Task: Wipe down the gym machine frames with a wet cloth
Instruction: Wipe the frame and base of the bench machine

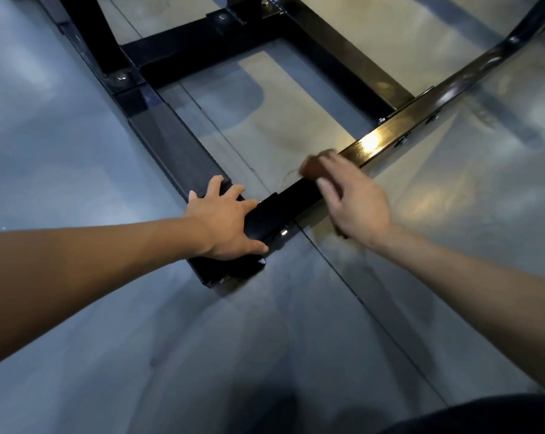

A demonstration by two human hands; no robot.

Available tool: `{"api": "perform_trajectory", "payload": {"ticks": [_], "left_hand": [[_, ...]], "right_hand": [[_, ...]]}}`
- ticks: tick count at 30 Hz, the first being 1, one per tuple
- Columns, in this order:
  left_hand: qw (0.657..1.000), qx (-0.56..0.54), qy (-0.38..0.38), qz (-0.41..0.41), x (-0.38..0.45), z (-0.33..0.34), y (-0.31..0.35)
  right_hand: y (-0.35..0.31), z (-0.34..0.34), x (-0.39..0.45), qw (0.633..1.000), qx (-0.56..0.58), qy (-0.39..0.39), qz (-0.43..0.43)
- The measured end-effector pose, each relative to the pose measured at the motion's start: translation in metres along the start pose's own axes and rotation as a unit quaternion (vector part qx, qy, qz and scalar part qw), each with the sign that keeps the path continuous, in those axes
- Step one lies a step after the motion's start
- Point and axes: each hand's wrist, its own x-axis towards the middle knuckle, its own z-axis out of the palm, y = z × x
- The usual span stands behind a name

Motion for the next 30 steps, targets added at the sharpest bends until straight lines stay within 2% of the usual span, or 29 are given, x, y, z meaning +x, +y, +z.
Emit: {"api": "perform_trajectory", "payload": {"ticks": [3, 5, 7, 9, 11, 13, 16, 17, 18, 20, 22, 24, 27, 30], "left_hand": [[1.0, 0.001, -0.001, 0.003, 0.0, 0.0, -0.001], [1.0, -0.001, 0.002, 0.003, 0.0, 0.0, -0.002], [1.0, -0.001, 0.004, 0.0, -0.002, 0.001, -0.002], [1.0, 0.005, 0.008, 0.001, -0.002, 0.001, -0.002], [1.0, 0.006, 0.008, 0.002, -0.002, 0.001, -0.002], [1.0, 0.001, 0.004, -0.001, -0.002, 0.001, -0.001], [1.0, -0.008, 0.001, -0.005, -0.003, 0.001, -0.001], [1.0, -0.011, 0.0, -0.005, -0.003, 0.001, 0.0], [1.0, -0.012, 0.0, -0.005, -0.003, 0.0, 0.0], [1.0, -0.014, -0.001, -0.005, -0.002, 0.0, -0.001], [1.0, -0.013, -0.002, -0.006, -0.002, -0.001, -0.002], [1.0, -0.009, -0.005, -0.005, -0.002, -0.001, -0.002], [1.0, -0.003, 0.001, -0.003, -0.001, 0.001, -0.001], [1.0, -0.007, 0.004, -0.002, -0.002, 0.0, -0.002]], "right_hand": [[0.02, -0.005, -0.004, 0.993, -0.026, -0.034, -0.106], [0.051, -0.018, 0.02, 0.999, -0.035, -0.012, -0.024], [0.07, -0.024, 0.04, 0.991, -0.038, 0.013, 0.129], [0.058, -0.017, 0.046, 0.983, -0.034, 0.028, 0.176], [0.022, -0.002, 0.032, 0.99, 0.008, 0.035, 0.14], [-0.009, 0.009, 0.005, 0.997, 0.033, 0.017, 0.067], [0.005, 0.007, -0.008, 0.998, -0.002, -0.02, -0.062], [0.026, 0.002, 0.003, 0.997, -0.009, -0.033, -0.069], [0.047, -0.006, 0.017, 0.999, -0.01, -0.034, -0.041], [0.081, -0.023, 0.044, 0.996, -0.01, -0.013, 0.088], [0.085, -0.027, 0.054, 0.987, -0.022, -0.006, 0.159], [0.056, -0.016, 0.043, 0.991, 0.009, 0.007, 0.132], [0.021, 0.009, 0.0, 0.998, 0.059, 0.004, 0.031], [0.028, 0.006, -0.006, 0.998, 0.06, -0.025, -0.027]]}}
